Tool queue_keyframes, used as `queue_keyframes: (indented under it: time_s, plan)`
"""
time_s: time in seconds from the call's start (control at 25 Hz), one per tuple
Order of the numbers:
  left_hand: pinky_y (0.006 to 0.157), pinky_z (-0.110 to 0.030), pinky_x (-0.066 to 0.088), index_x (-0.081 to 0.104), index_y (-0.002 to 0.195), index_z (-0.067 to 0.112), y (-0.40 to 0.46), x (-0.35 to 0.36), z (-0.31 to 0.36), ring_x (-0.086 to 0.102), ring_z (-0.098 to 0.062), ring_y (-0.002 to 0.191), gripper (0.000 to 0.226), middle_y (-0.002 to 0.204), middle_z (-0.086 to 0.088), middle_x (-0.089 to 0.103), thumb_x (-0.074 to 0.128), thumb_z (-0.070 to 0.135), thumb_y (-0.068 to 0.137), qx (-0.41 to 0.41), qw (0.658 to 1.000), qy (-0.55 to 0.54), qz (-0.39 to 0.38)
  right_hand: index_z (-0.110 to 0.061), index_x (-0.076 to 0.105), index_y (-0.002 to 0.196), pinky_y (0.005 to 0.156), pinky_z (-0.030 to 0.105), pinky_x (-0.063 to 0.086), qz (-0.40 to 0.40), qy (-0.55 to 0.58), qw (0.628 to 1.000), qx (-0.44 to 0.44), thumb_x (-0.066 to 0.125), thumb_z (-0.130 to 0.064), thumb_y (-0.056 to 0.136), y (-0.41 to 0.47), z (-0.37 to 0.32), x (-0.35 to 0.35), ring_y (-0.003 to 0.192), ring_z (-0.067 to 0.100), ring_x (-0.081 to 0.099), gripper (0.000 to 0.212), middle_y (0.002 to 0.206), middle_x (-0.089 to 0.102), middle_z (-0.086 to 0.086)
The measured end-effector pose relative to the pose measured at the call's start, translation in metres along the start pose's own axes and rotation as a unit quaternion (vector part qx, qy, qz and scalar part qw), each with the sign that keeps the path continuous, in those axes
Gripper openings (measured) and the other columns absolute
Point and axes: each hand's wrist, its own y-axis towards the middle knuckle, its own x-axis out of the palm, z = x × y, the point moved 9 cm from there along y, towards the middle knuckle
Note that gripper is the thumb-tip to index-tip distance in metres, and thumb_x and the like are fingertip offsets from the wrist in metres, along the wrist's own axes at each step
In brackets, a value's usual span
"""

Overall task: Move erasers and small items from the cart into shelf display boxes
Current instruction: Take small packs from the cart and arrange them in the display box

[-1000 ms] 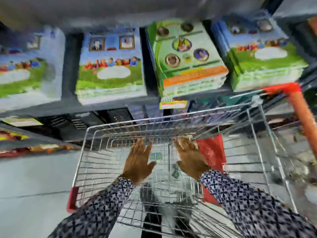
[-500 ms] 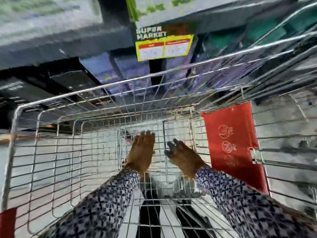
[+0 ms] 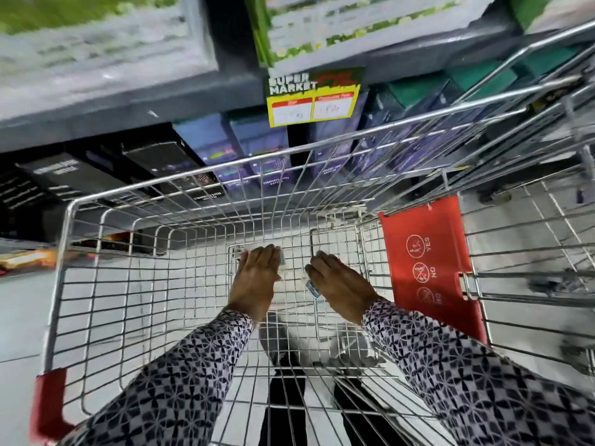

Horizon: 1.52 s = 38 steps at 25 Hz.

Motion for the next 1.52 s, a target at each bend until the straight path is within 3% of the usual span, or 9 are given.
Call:
queue_keyframes:
  time_s: [0.24,0.36,0.48,0.64,0.76,0.96,1.16,1.36,1.52]
  plan:
    - [0.127,-0.054,0.031,0.056,0.148,0.009,-0.078,-0.185,0.008,0.038,-0.033,0.153,0.051,0.167,-0.014,0.039,0.051,0.010,0.098,-0.004,0.994,0.037,0.106,0.003,0.051,0.145,0.104,0.044,0.053,0.148,-0.008,0.989,-0.021,0.012,-0.013,0.092,-0.069,-0.037,-0.194,0.143,0.042,0.047,0.068,0.143,0.055,0.024]
    - [0.121,-0.051,0.039,0.064,0.134,0.011,-0.128,-0.308,0.035,0.043,-0.033,0.147,0.051,0.163,-0.016,0.043,0.072,-0.001,0.085,0.058,0.965,0.057,0.250,-0.004,0.047,0.150,0.099,0.043,0.056,0.230,-0.028,0.973,-0.007,0.022,-0.005,0.092,-0.113,-0.054,-0.304,0.153,0.036,0.033,0.063,0.155,0.048,0.017]
    - [0.111,-0.050,0.049,0.047,0.136,0.011,-0.174,-0.422,0.059,0.044,-0.030,0.134,0.067,0.150,-0.014,0.053,0.071,0.004,0.073,0.091,0.912,0.024,0.398,-0.003,0.050,0.147,0.093,0.043,0.060,0.308,-0.040,0.950,-0.032,0.039,0.002,0.084,-0.154,-0.074,-0.410,0.152,0.036,0.035,0.064,0.153,0.050,0.017]
    - [0.124,-0.032,0.019,0.045,0.145,0.007,-0.198,-0.561,0.077,0.043,-0.030,0.136,0.055,0.148,-0.019,0.061,0.059,0.014,0.093,0.087,0.864,0.020,0.496,0.000,0.054,0.142,0.109,0.049,0.050,0.399,-0.110,0.910,-0.041,0.045,0.001,0.072,-0.196,-0.082,-0.546,0.144,0.042,0.045,0.071,0.146,0.054,0.022]
    - [0.122,-0.037,0.024,0.053,0.146,0.003,-0.201,-0.654,0.090,0.043,-0.028,0.136,0.051,0.153,-0.016,0.056,0.056,0.020,0.098,0.104,0.833,0.028,0.542,0.004,0.056,0.139,0.116,0.049,0.041,0.459,-0.152,0.875,-0.031,0.040,-0.001,0.070,-0.213,-0.081,-0.628,0.143,0.044,0.046,0.070,0.144,0.056,0.024]
    - [0.125,-0.043,0.035,0.052,0.152,0.003,-0.171,-0.756,0.096,0.048,-0.030,0.145,0.055,0.157,-0.013,0.055,0.067,0.023,0.103,0.096,0.835,-0.005,0.541,-0.003,0.057,0.137,0.100,0.040,0.054,0.536,-0.136,0.833,0.017,0.062,0.009,0.065,-0.221,-0.051,-0.731,0.130,0.035,0.052,0.073,0.138,0.056,0.015]
    - [0.124,-0.046,0.037,0.062,0.145,0.009,-0.097,-0.814,0.093,0.057,-0.030,0.140,0.056,0.150,-0.012,0.063,0.071,0.038,0.098,0.059,0.896,-0.076,0.432,-0.017,0.055,0.145,0.106,0.052,0.048,0.452,-0.012,0.888,0.085,0.078,-0.010,0.081,-0.184,0.027,-0.786,0.124,0.037,0.057,0.069,0.147,0.049,0.007]
    - [0.083,-0.041,0.059,0.076,0.094,0.013,-0.013,-0.851,0.093,0.072,-0.040,0.100,0.032,0.105,-0.015,0.079,0.070,0.043,0.082,-0.043,0.931,-0.096,0.350,-0.018,0.067,0.135,0.104,0.039,0.050,0.345,0.001,0.935,0.079,0.078,-0.010,0.083,-0.133,0.072,-0.827,0.119,0.035,0.062,0.054,0.132,0.064,0.013]
    - [0.076,-0.036,0.051,0.072,0.106,0.011,0.036,-0.845,0.086,0.071,-0.041,0.107,0.033,0.117,-0.019,0.076,0.065,0.032,0.081,-0.105,0.944,-0.084,0.301,-0.014,0.075,0.118,0.084,0.032,0.052,0.237,-0.001,0.967,0.097,0.077,-0.010,0.087,-0.095,0.089,-0.828,0.102,0.032,0.068,0.031,0.114,0.075,0.012]
